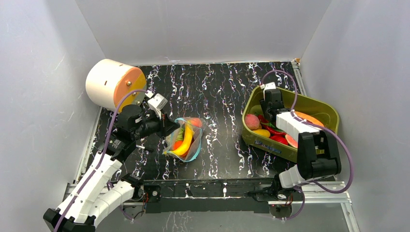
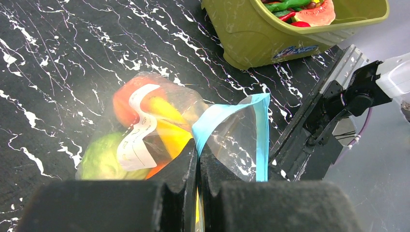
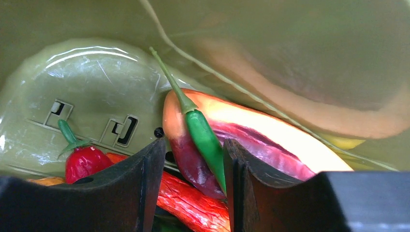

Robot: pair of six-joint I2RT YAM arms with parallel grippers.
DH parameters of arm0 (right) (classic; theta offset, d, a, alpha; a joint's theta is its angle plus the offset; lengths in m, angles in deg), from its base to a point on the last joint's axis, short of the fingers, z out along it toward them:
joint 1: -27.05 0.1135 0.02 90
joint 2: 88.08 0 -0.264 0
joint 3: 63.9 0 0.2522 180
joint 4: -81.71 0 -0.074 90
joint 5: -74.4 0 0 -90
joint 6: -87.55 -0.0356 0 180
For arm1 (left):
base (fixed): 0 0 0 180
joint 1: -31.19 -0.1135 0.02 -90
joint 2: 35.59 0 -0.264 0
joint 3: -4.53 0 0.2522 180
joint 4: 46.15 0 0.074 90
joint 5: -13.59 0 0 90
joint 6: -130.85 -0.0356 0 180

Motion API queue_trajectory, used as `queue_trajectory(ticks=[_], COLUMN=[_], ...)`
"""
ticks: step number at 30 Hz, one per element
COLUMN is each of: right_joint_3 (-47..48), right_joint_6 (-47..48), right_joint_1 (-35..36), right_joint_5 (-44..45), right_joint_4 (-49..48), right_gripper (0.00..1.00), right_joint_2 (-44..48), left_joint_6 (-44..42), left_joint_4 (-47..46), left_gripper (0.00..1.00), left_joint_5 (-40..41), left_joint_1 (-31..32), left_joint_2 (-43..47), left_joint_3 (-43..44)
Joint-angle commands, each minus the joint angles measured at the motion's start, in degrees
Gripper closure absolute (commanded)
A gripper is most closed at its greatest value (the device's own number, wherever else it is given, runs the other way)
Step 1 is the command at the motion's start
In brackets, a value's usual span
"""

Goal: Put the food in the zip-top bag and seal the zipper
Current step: Pick up the fake vegetable from the bin.

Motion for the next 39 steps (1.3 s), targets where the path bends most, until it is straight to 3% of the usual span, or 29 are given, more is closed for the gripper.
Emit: queue_trajectory(ticks=[1, 6, 13, 21, 39], right_joint_3=[2.1, 1.3, 1.6, 1.9, 6.7], right_joint_6=[1.1, 2.0, 4.1, 5.6, 4.0], right_joint_1=[-0.5, -0.6, -0.6, -0.6, -0.2], right_joint_5=[-0.8, 0.5, -0.5, -1.9, -3.8], right_joint_4=[-4.2, -5.3, -4.8, -3.3, 6.3], right_gripper=[0.55, 0.58, 0.81, 1.0, 1.0], right_joint_2=[-1.7, -2.4, -1.2, 3.8, 15.3], left_joint_6=[0.2, -0.9, -1.2, 0.2, 1.7], left_joint_4=[-0.7, 0.4, 0.7, -0.1, -0.8], left_gripper=[1.0, 1.0, 1.0, 1.0, 1.0], left_joint_5=[0.0, 0.4, 0.3, -0.5, -2.4], left_joint_1=[0.2, 0.2, 0.2, 0.2, 0.1], left_joint_2=[1.6, 1.7, 1.7, 1.9, 1.4], left_joint_3=[-0.2, 0.4, 1.0, 1.3, 1.0])
